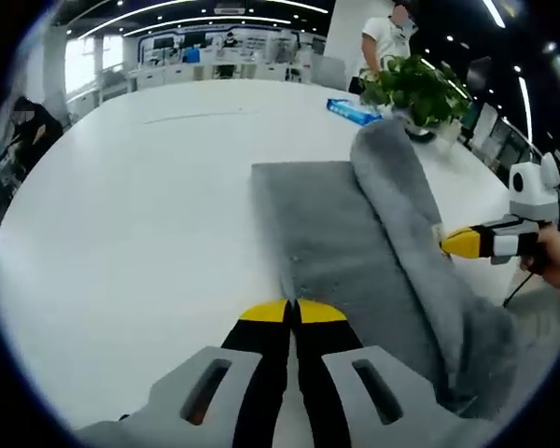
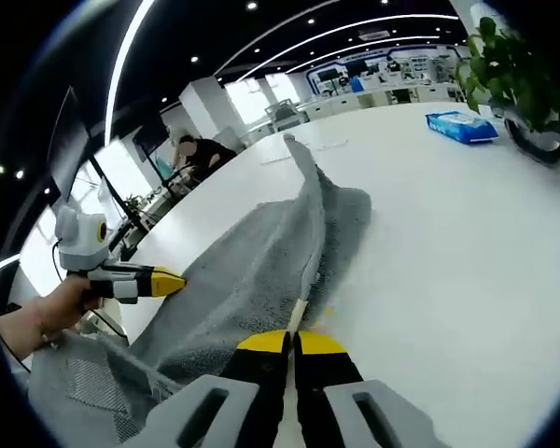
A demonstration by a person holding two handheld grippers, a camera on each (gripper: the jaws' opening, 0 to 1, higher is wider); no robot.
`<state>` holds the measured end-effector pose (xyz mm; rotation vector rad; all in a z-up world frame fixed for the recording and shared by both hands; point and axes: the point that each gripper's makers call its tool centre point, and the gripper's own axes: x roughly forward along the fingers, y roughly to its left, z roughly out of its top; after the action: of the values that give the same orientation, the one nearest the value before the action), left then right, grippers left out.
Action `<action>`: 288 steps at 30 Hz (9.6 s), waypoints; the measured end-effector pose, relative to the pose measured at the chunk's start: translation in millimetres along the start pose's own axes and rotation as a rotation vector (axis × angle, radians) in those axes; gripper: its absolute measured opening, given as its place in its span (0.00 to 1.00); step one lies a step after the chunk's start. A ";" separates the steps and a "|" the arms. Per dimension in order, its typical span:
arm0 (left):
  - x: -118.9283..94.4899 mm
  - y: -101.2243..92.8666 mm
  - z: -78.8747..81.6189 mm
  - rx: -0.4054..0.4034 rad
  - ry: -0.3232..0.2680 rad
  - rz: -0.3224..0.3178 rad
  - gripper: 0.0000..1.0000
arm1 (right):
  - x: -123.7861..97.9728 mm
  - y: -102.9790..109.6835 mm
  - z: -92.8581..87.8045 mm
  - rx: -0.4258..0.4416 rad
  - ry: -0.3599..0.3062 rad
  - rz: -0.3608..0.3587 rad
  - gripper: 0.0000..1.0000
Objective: Open the folded towel by lifting each exposed corner and separating the folded layers until the towel lies flat within the target outline without major curled edges
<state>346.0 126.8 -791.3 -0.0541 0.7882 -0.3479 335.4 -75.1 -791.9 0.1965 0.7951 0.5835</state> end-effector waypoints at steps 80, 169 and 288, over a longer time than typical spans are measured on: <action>-8.9 63.1 -10.3 0.315 0.157 0.133 0.00 | -41.4 -95.4 -11.3 -0.342 0.219 -0.312 0.00; -48.3 171.8 -23.6 0.297 0.218 0.226 0.01 | -102.3 -187.0 -13.9 -0.246 0.217 -0.464 0.00; 11.2 223.1 60.1 0.106 0.003 0.224 0.11 | -148.1 -132.1 -85.0 -0.120 0.196 -0.372 0.04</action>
<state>459.4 328.3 -795.8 0.1330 0.7689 -0.1771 247.6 -271.4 -809.6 -0.1208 0.9558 0.2990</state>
